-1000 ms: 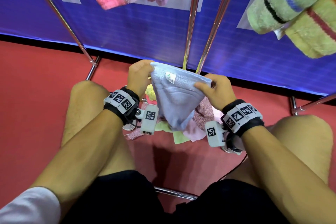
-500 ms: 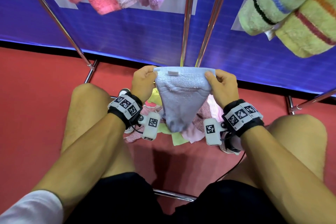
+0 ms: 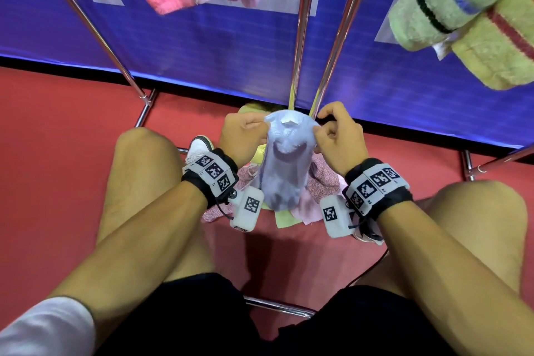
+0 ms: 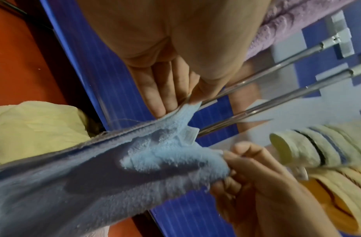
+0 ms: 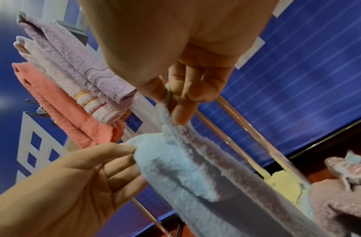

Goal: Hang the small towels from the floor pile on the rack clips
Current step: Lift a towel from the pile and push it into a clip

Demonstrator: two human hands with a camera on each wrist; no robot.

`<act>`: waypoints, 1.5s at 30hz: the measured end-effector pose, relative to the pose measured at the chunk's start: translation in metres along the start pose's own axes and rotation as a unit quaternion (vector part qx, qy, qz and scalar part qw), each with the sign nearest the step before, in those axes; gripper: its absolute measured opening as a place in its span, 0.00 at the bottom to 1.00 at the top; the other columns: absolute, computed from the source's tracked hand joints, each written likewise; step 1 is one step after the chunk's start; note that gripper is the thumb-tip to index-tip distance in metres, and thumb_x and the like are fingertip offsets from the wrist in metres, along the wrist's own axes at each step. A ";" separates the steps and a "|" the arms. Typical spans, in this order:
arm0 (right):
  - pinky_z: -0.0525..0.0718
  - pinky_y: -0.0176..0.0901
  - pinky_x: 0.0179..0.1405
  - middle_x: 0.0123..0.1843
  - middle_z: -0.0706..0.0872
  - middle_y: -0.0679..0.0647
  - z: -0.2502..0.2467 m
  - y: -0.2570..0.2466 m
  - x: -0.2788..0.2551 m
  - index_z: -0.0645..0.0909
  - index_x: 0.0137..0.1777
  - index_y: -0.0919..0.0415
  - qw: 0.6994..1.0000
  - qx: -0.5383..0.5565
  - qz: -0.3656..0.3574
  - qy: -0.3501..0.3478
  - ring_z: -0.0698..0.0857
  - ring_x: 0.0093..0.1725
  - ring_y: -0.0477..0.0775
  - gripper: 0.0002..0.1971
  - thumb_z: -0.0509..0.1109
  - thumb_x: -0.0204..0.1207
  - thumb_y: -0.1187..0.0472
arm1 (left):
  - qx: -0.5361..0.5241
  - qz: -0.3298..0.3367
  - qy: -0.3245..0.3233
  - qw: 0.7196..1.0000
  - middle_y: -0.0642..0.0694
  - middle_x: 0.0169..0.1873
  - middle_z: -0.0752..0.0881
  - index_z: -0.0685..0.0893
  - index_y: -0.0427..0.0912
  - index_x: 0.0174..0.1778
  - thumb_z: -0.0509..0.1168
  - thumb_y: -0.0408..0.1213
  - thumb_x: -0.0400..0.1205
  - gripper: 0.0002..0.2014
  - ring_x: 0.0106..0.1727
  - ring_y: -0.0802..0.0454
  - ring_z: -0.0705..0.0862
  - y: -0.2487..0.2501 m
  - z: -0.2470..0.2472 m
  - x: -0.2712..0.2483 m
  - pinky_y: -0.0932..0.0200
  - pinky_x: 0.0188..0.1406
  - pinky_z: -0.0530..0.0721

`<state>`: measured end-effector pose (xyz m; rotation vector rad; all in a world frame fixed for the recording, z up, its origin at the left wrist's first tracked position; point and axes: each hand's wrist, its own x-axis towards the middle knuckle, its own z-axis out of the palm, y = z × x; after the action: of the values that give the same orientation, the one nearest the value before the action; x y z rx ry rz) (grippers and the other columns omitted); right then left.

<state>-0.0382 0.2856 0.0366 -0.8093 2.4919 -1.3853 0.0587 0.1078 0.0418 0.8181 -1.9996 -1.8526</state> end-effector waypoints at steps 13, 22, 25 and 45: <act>0.84 0.36 0.45 0.40 0.90 0.48 0.014 -0.004 -0.004 0.89 0.51 0.57 0.995 -0.008 -0.067 -0.069 0.86 0.39 0.43 0.07 0.74 0.76 0.67 | 0.127 0.081 -0.097 0.984 0.47 0.38 0.92 0.91 0.58 0.43 0.68 0.36 0.77 0.10 0.36 0.55 0.85 -0.012 0.011 -0.006 0.48 0.43 0.89; 0.70 0.19 0.45 0.45 0.76 0.50 0.012 -0.002 0.000 0.92 0.41 0.61 0.989 -0.062 -0.135 -0.029 0.78 0.44 0.51 0.04 0.83 0.69 0.63 | 0.159 0.107 -0.144 0.971 0.44 0.29 0.86 0.90 0.39 0.45 0.66 0.41 0.82 0.10 0.31 0.51 0.80 -0.019 0.012 -0.006 0.52 0.36 0.81; 0.72 0.25 0.44 0.44 0.78 0.50 0.013 -0.001 0.000 0.91 0.39 0.60 0.988 -0.067 -0.139 -0.023 0.79 0.45 0.52 0.06 0.84 0.68 0.60 | 0.148 0.108 -0.175 0.967 0.55 0.36 0.92 0.92 0.43 0.51 0.66 0.37 0.84 0.08 0.40 0.57 0.89 -0.016 0.012 -0.008 0.54 0.42 0.86; 0.71 0.23 0.44 0.43 0.83 0.52 0.011 0.003 0.001 0.90 0.36 0.62 0.990 -0.058 -0.120 -0.039 0.81 0.43 0.49 0.08 0.84 0.66 0.60 | 0.090 0.074 -0.201 0.973 0.40 0.47 0.92 0.90 0.37 0.54 0.66 0.24 0.82 0.10 0.50 0.45 0.91 -0.018 0.013 -0.011 0.43 0.53 0.89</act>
<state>-0.0357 0.2785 0.0283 -1.1984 2.4994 -1.2554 0.0638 0.1241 0.0238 0.3370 -2.4238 -1.8854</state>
